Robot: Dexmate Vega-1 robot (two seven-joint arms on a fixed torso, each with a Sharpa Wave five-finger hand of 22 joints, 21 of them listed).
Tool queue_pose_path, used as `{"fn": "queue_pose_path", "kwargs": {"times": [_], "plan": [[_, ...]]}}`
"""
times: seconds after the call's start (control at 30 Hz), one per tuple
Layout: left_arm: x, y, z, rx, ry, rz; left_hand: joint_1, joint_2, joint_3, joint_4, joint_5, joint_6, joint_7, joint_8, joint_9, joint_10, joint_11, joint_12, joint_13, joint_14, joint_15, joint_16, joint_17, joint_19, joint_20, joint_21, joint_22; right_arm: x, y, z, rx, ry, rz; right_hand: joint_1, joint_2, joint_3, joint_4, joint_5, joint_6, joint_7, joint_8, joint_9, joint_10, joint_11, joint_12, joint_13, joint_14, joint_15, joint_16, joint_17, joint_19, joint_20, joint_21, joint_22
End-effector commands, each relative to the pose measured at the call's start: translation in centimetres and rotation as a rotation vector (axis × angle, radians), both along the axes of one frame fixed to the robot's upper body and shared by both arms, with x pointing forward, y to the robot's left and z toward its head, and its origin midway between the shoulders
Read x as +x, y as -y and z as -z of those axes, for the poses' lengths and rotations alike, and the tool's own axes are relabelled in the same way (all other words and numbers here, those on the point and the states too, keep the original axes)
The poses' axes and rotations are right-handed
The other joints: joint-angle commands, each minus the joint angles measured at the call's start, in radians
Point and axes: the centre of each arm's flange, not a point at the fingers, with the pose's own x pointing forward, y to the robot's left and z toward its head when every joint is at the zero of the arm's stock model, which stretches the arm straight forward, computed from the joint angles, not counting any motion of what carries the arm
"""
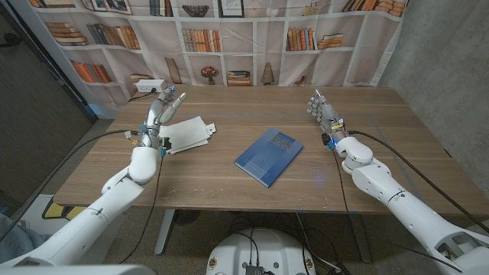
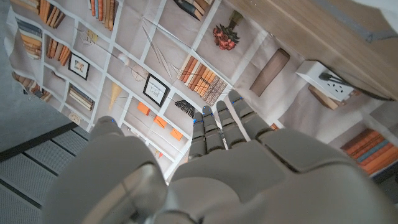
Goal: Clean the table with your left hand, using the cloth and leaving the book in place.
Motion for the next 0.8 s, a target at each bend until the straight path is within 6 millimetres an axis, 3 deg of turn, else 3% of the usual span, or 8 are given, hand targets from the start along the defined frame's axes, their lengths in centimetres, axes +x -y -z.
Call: {"fn": "queue_pose_path", "kwargs": {"times": [0.03, 0.8], "plan": [[-4.18, 0.30, -0.93, 0.221, -0.005, -0.390, 0.019, 0.001, 0.003, -0.007, 0.007, 0.012, -0.008, 0.008, 0.001, 0.008, -0.011, -0.001, 0.003, 0.006, -0.011, -0.003, 0.001, -0.005, -0.002, -0.003, 0.004, -0.29, 0.17, 0.14, -0.012, -0.017, 0.004, 0.007, 0.003, 0.003, -0.005, 0.006, 0.004, -0.005, 0.004, 0.003, 0.005, -0.001, 0.006, 0.002, 0.006, 0.003, 0.006, 0.001, 0.007, 0.002, -0.004, 0.005], [-4.35, 0.37, -1.60, 0.297, -0.056, -0.459, 0.050, 0.013, 0.011, -0.019, 0.012, 0.029, 0.001, 0.005, 0.002, 0.018, -0.018, -0.006, 0.004, 0.014, -0.014, -0.008, 0.001, -0.008, -0.010, -0.010, 0.004, -0.04, 0.38, 0.49, -0.010, -0.035, 0.007, 0.010, 0.008, 0.002, -0.007, 0.005, 0.004, -0.007, 0.004, 0.004, 0.009, 0.001, 0.007, 0.002, 0.013, 0.004, 0.007, 0.000, 0.014, 0.004, -0.012, 0.005]]}}
